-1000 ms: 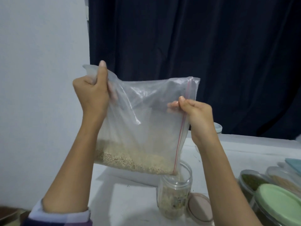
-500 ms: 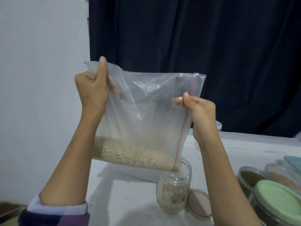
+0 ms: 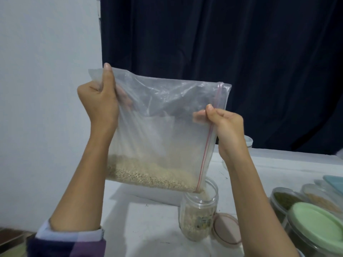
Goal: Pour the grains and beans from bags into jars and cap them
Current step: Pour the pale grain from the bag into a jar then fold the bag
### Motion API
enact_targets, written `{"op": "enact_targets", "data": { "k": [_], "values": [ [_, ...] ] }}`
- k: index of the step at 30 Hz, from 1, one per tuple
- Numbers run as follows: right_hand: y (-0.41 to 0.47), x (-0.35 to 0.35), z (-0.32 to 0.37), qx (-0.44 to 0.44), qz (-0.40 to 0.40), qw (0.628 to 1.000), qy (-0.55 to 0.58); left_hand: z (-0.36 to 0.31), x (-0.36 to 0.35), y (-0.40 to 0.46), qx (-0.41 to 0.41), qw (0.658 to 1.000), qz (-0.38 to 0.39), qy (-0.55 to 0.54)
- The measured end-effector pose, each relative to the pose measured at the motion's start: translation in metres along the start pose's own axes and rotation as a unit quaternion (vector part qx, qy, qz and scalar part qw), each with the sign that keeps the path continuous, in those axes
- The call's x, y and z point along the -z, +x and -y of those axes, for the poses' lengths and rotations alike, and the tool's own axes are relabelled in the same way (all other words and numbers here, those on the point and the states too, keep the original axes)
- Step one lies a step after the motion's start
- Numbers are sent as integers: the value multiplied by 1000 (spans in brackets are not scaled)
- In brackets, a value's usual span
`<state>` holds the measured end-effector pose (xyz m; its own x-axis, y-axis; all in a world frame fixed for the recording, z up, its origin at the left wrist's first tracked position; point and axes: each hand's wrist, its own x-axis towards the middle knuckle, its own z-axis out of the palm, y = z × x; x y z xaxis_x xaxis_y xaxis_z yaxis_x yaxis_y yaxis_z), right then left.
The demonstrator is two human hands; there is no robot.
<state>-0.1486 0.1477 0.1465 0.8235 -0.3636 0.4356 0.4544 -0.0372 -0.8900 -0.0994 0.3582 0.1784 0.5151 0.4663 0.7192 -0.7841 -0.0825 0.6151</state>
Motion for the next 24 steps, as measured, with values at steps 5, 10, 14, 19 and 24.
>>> {"op": "enact_targets", "data": {
  "k": [5,10,14,19,24],
  "values": [
    [-1,-4,6,14,26,1000,1,11,8,6,3,999,-38,26],
    [-2,-7,6,13,39,999,-9,13,12,8,17,999,-32,9],
    [-1,-6,6,10,22,1000,-5,12,12,5,21,999,-37,5],
    [-1,-5,12,-7,58,998,-24,6,9,-3,24,1000,-20,4],
    [-3,-5,7,-3,56,998,-32,8,10,-4,17,999,-32,0]
  ]
}}
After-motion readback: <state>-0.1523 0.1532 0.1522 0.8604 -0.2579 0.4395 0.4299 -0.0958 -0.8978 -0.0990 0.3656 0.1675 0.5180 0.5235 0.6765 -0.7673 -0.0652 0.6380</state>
